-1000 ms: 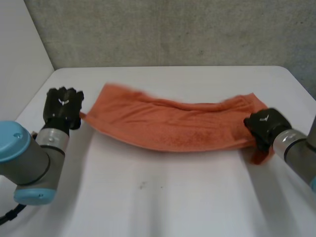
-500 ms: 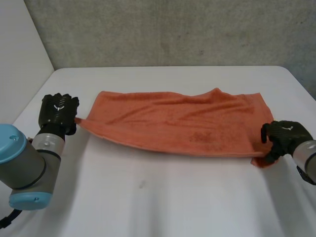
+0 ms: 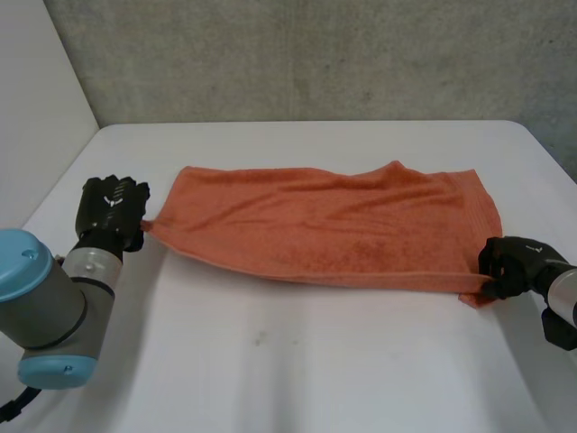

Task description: Fold the laundry

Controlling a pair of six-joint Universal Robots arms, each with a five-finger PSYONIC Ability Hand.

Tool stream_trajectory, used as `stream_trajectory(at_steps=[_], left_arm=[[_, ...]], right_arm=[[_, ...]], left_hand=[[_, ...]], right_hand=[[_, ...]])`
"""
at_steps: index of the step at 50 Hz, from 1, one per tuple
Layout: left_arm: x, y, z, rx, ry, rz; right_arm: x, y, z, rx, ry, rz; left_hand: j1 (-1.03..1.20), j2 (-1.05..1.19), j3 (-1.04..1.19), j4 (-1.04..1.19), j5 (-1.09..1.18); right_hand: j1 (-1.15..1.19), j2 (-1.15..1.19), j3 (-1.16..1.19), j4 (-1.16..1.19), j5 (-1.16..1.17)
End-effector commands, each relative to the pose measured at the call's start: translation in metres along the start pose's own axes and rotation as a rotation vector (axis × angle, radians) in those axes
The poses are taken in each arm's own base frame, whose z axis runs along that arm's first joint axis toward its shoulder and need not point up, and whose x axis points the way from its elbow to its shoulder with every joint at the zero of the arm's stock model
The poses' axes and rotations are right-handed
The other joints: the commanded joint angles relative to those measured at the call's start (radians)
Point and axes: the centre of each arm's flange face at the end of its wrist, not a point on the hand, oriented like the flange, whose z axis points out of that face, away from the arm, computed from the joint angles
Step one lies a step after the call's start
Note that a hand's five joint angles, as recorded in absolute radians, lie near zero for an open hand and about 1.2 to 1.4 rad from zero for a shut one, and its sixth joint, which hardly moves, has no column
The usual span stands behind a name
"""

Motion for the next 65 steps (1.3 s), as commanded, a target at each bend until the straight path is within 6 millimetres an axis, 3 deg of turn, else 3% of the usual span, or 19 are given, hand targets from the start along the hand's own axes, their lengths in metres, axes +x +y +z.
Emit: stream_trajectory(at_steps=[1, 7, 13, 17, 21, 24, 28, 32, 37, 38, 39, 42, 43, 44, 45, 46, 51, 55, 65], left_arm=[[-0.007, -0.013, -0.010, -0.055, 0.022, 0.009], [-0.029, -0.052, -0.028, -0.056, 0.010, 0.009], [-0.045, -0.081, -0.051, -0.068, 0.009, 0.011], [-0.043, -0.070, -0.064, -0.184, 0.059, 0.053], [-0.035, -0.055, -0.068, -0.262, 0.103, 0.095], [-0.019, -0.017, -0.063, -0.393, 0.181, 0.173], [-0.009, 0.005, -0.051, -0.440, 0.217, 0.194], [-0.007, 0.008, -0.021, -0.394, 0.193, 0.200], [-0.010, -0.009, 0.010, -0.287, 0.148, 0.204], [-0.014, -0.024, 0.027, -0.221, 0.115, 0.205], [-0.019, -0.044, 0.045, -0.140, 0.075, 0.205], [-0.036, -0.102, 0.075, 0.067, -0.019, 0.194], [-0.044, -0.118, 0.081, 0.124, -0.055, 0.191], [-0.044, -0.118, 0.081, 0.125, -0.055, 0.191], [-0.058, -0.148, 0.088, 0.240, -0.127, 0.183], [-0.080, -0.196, 0.087, 0.442, -0.249, 0.148], [-0.115, -0.246, 0.071, 0.685, -0.399, 0.055], [-0.112, -0.224, 0.072, 0.597, -0.365, 0.052], [-0.071, -0.120, 0.063, 0.289, -0.206, -0.024]], right_arm=[[0.001, -0.051, -0.023, 0.172, 0.052, -0.188], [-0.008, -0.100, -0.069, 0.317, 0.116, -0.377], [-0.018, -0.101, -0.091, 0.148, 0.082, -0.538], [-0.023, -0.085, -0.097, -0.038, 0.035, -0.669], [-0.015, -0.062, -0.081, -0.201, 0.027, -0.735], [-0.007, -0.045, -0.067, -0.293, 0.057, -0.756], [-0.007, -0.034, -0.049, -0.311, 0.078, -0.779], [-0.013, -0.030, -0.030, -0.272, 0.079, -0.812], [-0.028, -0.062, -0.006, -0.074, 0.134, -0.870], [-0.030, -0.073, -0.003, -0.026, 0.156, -0.880], [-0.035, -0.117, 0.001, 0.148, 0.242, -0.892], [-0.038, -0.151, -0.001, 0.286, 0.308, -0.871], [-0.039, -0.201, -0.010, 0.501, 0.398, -0.807], [-0.040, -0.218, -0.016, 0.577, 0.419, -0.781], [-0.040, -0.218, -0.016, 0.578, 0.419, -0.781], [-0.041, -0.257, -0.041, 0.778, 0.473, -0.722], [-0.044, -0.288, -0.090, 0.973, 0.512, -0.655], [-0.046, -0.276, -0.087, 0.927, 0.472, -0.669], [-0.060, -0.166, -0.035, 0.585, 0.192, -0.708]], left_hand=[[0.256, 0.197, 0.203, 0.201, 0.265], [0.256, 0.197, 0.203, 0.201, 0.265], [0.256, 0.197, 0.203, 0.201, 0.265], [0.256, 0.197, 0.203, 0.201, 0.265], [0.256, 0.197, 0.203, 0.201, 0.265], [0.256, 0.197, 0.203, 0.201, 0.265], [0.256, 0.197, 0.203, 0.201, 0.265], [0.256, 0.197, 0.203, 0.201, 0.265], [0.256, 0.197, 0.203, 0.201, 0.265], [0.256, 0.197, 0.203, 0.201, 0.265], [0.256, 0.197, 0.203, 0.201, 0.265], [0.256, 0.197, 0.203, 0.201, 0.265], [0.256, 0.197, 0.203, 0.201, 0.265], [0.256, 0.197, 0.203, 0.201, 0.265], [0.256, 0.197, 0.203, 0.201, 0.265], [0.256, 0.197, 0.203, 0.201, 0.265], [0.256, 0.197, 0.203, 0.201, 0.265], [0.256, 0.197, 0.203, 0.201, 0.265], [0.256, 0.197, 0.203, 0.201, 0.265]], right_hand=[[0.418, 0.219, 0.218, 0.211, 0.246], [0.418, 0.219, 0.218, 0.211, 0.246], [0.418, 0.219, 0.218, 0.211, 0.246], [0.418, 0.219, 0.218, 0.211, 0.246], [0.418, 0.219, 0.218, 0.211, 0.246], [0.418, 0.219, 0.218, 0.211, 0.246], [0.418, 0.219, 0.218, 0.211, 0.246], [0.418, 0.219, 0.218, 0.211, 0.246], [0.418, 0.219, 0.218, 0.211, 0.246], [0.418, 0.219, 0.218, 0.211, 0.246], [0.418, 0.219, 0.218, 0.211, 0.246], [0.418, 0.219, 0.218, 0.211, 0.246], [0.418, 0.219, 0.218, 0.211, 0.246], [0.418, 0.219, 0.218, 0.211, 0.246], [0.418, 0.219, 0.218, 0.211, 0.246], [0.418, 0.219, 0.218, 0.211, 0.246], [0.418, 0.219, 0.218, 0.211, 0.246], [0.418, 0.219, 0.218, 0.211, 0.246], [0.418, 0.219, 0.218, 0.211, 0.246]])
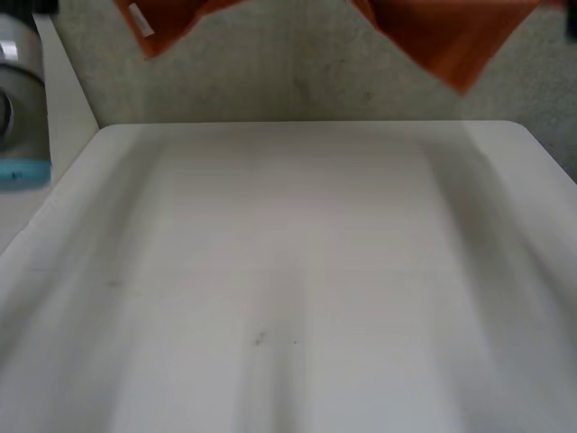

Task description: Fold the laundry

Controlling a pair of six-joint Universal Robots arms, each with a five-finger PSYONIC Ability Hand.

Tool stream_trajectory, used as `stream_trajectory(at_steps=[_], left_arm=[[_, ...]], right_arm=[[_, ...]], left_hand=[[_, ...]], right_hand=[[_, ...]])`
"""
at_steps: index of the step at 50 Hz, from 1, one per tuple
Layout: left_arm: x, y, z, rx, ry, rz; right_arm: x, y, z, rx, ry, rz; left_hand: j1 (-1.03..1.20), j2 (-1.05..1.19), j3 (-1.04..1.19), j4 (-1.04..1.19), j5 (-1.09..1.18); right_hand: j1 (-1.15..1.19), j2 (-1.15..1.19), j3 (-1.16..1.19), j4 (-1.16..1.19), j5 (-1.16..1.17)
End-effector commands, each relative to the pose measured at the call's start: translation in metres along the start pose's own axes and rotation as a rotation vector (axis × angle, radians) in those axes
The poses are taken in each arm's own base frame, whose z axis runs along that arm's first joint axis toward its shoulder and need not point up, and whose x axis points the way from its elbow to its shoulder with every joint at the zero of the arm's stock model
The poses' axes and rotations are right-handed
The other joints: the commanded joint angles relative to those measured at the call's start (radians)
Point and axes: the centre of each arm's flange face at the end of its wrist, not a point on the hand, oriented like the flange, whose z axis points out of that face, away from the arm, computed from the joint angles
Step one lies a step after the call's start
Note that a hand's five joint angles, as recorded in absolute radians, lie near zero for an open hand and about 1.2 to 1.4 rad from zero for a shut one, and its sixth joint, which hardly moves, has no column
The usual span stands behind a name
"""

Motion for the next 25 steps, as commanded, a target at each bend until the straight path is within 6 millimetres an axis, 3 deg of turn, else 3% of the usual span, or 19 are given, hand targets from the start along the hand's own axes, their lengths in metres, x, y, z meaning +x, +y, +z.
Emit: stream_trajectory(at_steps=[1, 3, 5, 9, 11, 17, 22, 25], left_arm=[[0.023, 0.057, -0.053, -0.229, 0.109, -0.050], [0.031, 0.073, -0.071, -0.291, 0.137, -0.069], [0.044, 0.099, -0.094, -0.367, 0.175, -0.069], [0.052, 0.114, -0.110, -0.410, 0.197, -0.066], [0.058, 0.129, -0.127, -0.464, 0.220, -0.062], [0.061, 0.138, -0.145, -0.521, 0.245, -0.058], [0.060, 0.136, -0.149, -0.528, 0.250, -0.058], [0.059, 0.134, -0.149, -0.525, 0.250, -0.059]], right_arm=[[-0.060, 0.052, -0.036, -0.169, -0.233, 0.037], [-0.072, 0.068, -0.041, -0.217, -0.271, 0.046], [-0.097, 0.096, -0.053, -0.308, -0.347, 0.066], [-0.112, 0.115, -0.061, -0.369, -0.385, 0.081], [-0.129, 0.137, -0.072, -0.438, -0.432, 0.096], [-0.142, 0.153, -0.084, -0.501, -0.469, 0.124], [-0.130, 0.174, -0.086, -0.602, -0.389, 0.284], [-0.127, 0.177, -0.087, -0.635, -0.358, 0.367]], left_hand=[[0.256, 0.197, 0.203, 0.201, 0.265], [0.256, 0.197, 0.203, 0.201, 0.265], [0.256, 0.197, 0.203, 0.201, 0.265], [0.256, 0.197, 0.203, 0.201, 0.265], [0.256, 0.197, 0.203, 0.201, 0.265], [0.256, 0.197, 0.203, 0.201, 0.265], [0.256, 0.197, 0.203, 0.201, 0.265], [0.256, 0.197, 0.203, 0.201, 0.265]], right_hand=[[0.418, 0.218, 0.213, 0.203, 0.235], [0.418, 0.218, 0.213, 0.203, 0.235], [0.418, 0.218, 0.213, 0.203, 0.235], [0.418, 0.218, 0.213, 0.203, 0.235], [0.418, 0.218, 0.213, 0.203, 0.235], [0.418, 0.218, 0.213, 0.203, 0.235], [-0.015, -0.214, -0.219, -0.229, -0.197], [-0.019, -0.219, -0.223, -0.233, -0.201]])
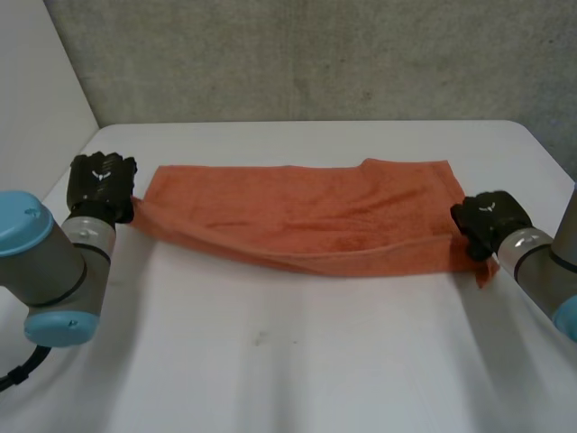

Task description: Fold the laundry

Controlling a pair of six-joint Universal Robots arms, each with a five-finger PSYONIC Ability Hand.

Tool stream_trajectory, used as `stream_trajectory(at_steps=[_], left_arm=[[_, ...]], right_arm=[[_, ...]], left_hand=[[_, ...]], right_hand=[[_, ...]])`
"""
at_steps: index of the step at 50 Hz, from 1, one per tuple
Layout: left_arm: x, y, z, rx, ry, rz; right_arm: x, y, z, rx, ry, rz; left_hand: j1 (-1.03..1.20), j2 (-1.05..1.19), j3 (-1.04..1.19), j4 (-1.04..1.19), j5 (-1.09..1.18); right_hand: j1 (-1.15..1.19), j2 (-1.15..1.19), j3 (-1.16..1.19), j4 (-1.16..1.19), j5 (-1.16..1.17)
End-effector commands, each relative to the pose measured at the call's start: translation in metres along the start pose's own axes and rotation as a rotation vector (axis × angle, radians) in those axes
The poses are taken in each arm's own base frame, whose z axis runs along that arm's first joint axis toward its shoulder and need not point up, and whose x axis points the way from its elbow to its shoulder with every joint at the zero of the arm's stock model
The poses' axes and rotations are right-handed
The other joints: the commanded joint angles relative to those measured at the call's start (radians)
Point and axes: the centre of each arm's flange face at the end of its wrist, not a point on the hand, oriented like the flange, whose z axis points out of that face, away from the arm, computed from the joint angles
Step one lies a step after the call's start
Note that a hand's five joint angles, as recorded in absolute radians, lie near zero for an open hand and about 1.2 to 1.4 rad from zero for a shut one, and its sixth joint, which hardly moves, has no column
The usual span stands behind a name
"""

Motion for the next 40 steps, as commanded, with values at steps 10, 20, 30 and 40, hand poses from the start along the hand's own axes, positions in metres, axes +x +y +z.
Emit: stream_trajectory(at_steps=[10, 20, 30, 40], left_arm=[[0.000, -0.002, -0.008, -0.009, 0.018, 0.004], [0.000, 0.003, -0.021, -0.056, 0.032, 0.009], [-0.020, 0.012, -0.054, -0.271, 0.064, 0.072], [-0.032, 0.000, -0.110, -0.481, 0.176, 0.170]], right_arm=[[0.020, 0.030, -0.007, -0.160, 0.019, 0.374], [0.020, 0.038, -0.016, -0.211, -0.007, 0.372], [0.026, 0.020, -0.057, -0.228, -0.070, -0.024], [0.026, 0.018, -0.108, -0.446, -0.270, -0.215]], left_hand=[[0.256, 0.196, 0.203, 0.201, 0.265], [0.256, 0.196, 0.203, 0.201, 0.265], [0.256, 0.196, 0.203, 0.201, 0.265], [0.256, 0.196, 0.203, 0.201, 0.265]], right_hand=[[0.192, 0.058, 0.050, 0.049, 0.032], [0.563, 0.430, 0.422, 0.420, 0.404], [0.563, 0.430, 0.422, 0.420, 0.404], [0.563, 0.430, 0.422, 0.420, 0.404]])
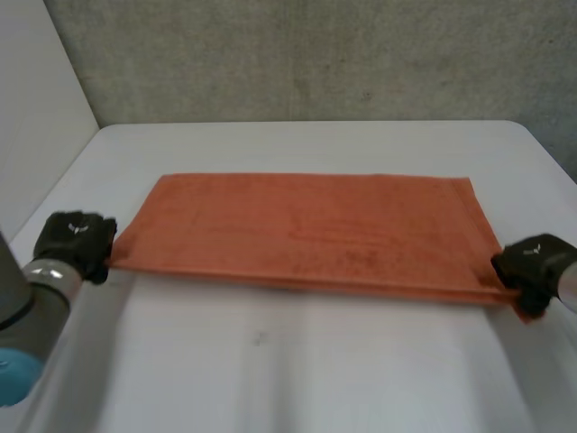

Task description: Fold the laundry

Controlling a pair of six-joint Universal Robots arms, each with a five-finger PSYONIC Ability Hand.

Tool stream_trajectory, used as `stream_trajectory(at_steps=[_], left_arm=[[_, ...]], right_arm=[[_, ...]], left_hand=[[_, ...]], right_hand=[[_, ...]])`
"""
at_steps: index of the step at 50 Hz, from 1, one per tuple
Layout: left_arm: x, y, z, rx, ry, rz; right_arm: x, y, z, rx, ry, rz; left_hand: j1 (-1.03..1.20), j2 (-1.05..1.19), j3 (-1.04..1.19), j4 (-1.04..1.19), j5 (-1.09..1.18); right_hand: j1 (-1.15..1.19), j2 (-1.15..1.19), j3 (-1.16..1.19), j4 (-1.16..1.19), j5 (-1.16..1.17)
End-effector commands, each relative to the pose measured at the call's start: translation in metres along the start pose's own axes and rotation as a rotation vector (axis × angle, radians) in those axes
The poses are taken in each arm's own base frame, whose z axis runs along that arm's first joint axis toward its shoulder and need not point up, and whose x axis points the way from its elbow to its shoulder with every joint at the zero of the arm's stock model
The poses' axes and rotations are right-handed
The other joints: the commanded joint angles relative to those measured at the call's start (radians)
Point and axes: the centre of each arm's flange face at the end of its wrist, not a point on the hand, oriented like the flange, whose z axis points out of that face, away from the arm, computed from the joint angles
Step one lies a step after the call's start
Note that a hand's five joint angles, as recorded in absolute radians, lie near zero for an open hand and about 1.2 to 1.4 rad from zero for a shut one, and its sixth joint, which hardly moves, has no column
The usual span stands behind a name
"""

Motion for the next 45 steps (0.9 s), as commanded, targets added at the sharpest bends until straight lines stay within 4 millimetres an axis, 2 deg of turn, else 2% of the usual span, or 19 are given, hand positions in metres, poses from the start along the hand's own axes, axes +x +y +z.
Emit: stream_trajectory(at_steps=[1, 8, 14, 15, 17, 18, 21, 22, 25, 26, 27, 29, 30, 33, 34, 37, 39, 44, 45], left_arm=[[-0.001, 0.005, -0.044, -0.123, 0.098, 0.072], [0.010, 0.012, -0.041, -0.118, 0.162, 0.072], [0.021, 0.022, -0.020, -0.126, 0.182, 0.084], [0.027, 0.019, -0.001, -0.101, 0.185, 0.091], [0.028, 0.017, 0.005, -0.089, 0.184, 0.093], [0.028, 0.015, 0.011, -0.080, 0.179, 0.095], [0.023, -0.008, 0.036, 0.009, 0.136, 0.098], [0.020, -0.017, 0.042, 0.040, 0.117, 0.098], [-0.004, -0.078, 0.065, 0.228, -0.034, 0.092], [-0.019, -0.108, 0.069, 0.320, -0.112, 0.077], [-0.019, -0.108, 0.069, 0.321, -0.113, 0.076], [-0.040, -0.154, 0.064, 0.474, -0.213, 0.043], [-0.053, -0.186, 0.055, 0.596, -0.278, 0.011], [-0.069, -0.212, 0.040, 0.718, -0.337, -0.034], [-0.079, -0.231, 0.025, 0.824, -0.365, -0.092], [-0.086, -0.244, 0.009, 0.928, -0.372, -0.175], [-0.085, -0.241, 0.009, 0.921, -0.362, -0.181], [-0.068, -0.201, 0.025, 0.796, -0.304, -0.173], [-0.065, -0.195, 0.027, 0.776, -0.295, -0.171]], right_arm=[[-0.004, 0.007, -0.036, -0.157, -0.145, -0.117], [-0.009, 0.011, -0.027, -0.128, -0.118, -0.132], [-0.011, 0.020, -0.006, -0.131, -0.100, -0.138], [-0.010, 0.021, -0.001, -0.130, -0.094, -0.141], [-0.008, 0.021, 0.007, -0.125, -0.078, -0.147], [0.001, 0.007, 0.019, -0.079, -0.008, -0.168], [0.014, -0.018, 0.024, -0.002, 0.086, -0.171], [0.027, -0.039, 0.025, 0.067, 0.163, -0.158], [0.035, -0.050, 0.025, 0.104, 0.205, -0.146], [0.073, -0.103, 0.013, 0.300, 0.389, -0.097], [0.083, -0.119, 0.006, 0.368, 0.439, -0.084], [0.092, -0.135, -0.003, 0.440, 0.489, -0.071], [0.119, -0.176, -0.042, 0.659, 0.635, -0.027], [0.133, -0.194, -0.069, 0.786, 0.716, -0.004], [0.142, -0.206, -0.096, 0.900, 0.786, 0.014], [0.140, -0.205, -0.100, 0.913, 0.782, 0.018], [0.128, -0.195, -0.088, 0.868, 0.714, 0.015], [0.097, -0.166, -0.060, 0.741, 0.553, 0.012], [0.084, -0.151, -0.044, 0.679, 0.492, 0.021]], left_hand=[[0.256, 0.196, 0.203, 0.201, 0.265], [0.256, 0.196, 0.203, 0.201, 0.265], [0.256, 0.196, 0.203, 0.201, 0.265], [0.256, 0.196, 0.203, 0.201, 0.265], [0.256, 0.196, 0.203, 0.201, 0.265], [0.256, 0.196, 0.203, 0.201, 0.265], [0.256, 0.196, 0.203, 0.201, 0.265], [0.256, 0.196, 0.203, 0.201, 0.265], [0.256, 0.196, 0.203, 0.201, 0.265], [0.256, 0.196, 0.203, 0.201, 0.265], [0.256, 0.196, 0.203, 0.201, 0.265], [0.256, 0.196, 0.203, 0.201, 0.265], [0.256, 0.196, 0.203, 0.201, 0.265], [0.256, 0.196, 0.203, 0.201, 0.265], [0.256, 0.196, 0.203, 0.201, 0.265], [0.256, 0.196, 0.203, 0.201, 0.265], [0.256, 0.196, 0.203, 0.201, 0.265], [0.256, 0.196, 0.203, 0.201, 0.265], [0.256, 0.196, 0.203, 0.201, 0.265]], right_hand=[[0.423, 0.218, 0.213, 0.203, 0.246], [0.423, 0.218, 0.213, 0.203, 0.246], [0.423, 0.218, 0.213, 0.203, 0.246], [0.423, 0.218, 0.213, 0.203, 0.246], [0.423, 0.218, 0.213, 0.203, 0.246], [0.423, 0.218, 0.213, 0.203, 0.246], [0.423, 0.218, 0.213, 0.203, 0.246], [0.423, 0.218, 0.213, 0.203, 0.246], [0.423, 0.218, 0.213, 0.203, 0.246], [0.423, 0.218, 0.213, 0.203, 0.246], [0.423, 0.218, 0.213, 0.203, 0.246], [0.423, 0.218, 0.213, 0.203, 0.246], [0.423, 0.218, 0.213, 0.203, 0.246], [0.423, 0.218, 0.213, 0.203, 0.246], [0.423, 0.218, 0.213, 0.203, 0.246], [0.423, 0.218, 0.213, 0.203, 0.246], [0.423, 0.218, 0.213, 0.203, 0.246], [0.423, 0.218, 0.213, 0.203, 0.246], [0.423, 0.218, 0.213, 0.203, 0.246]])
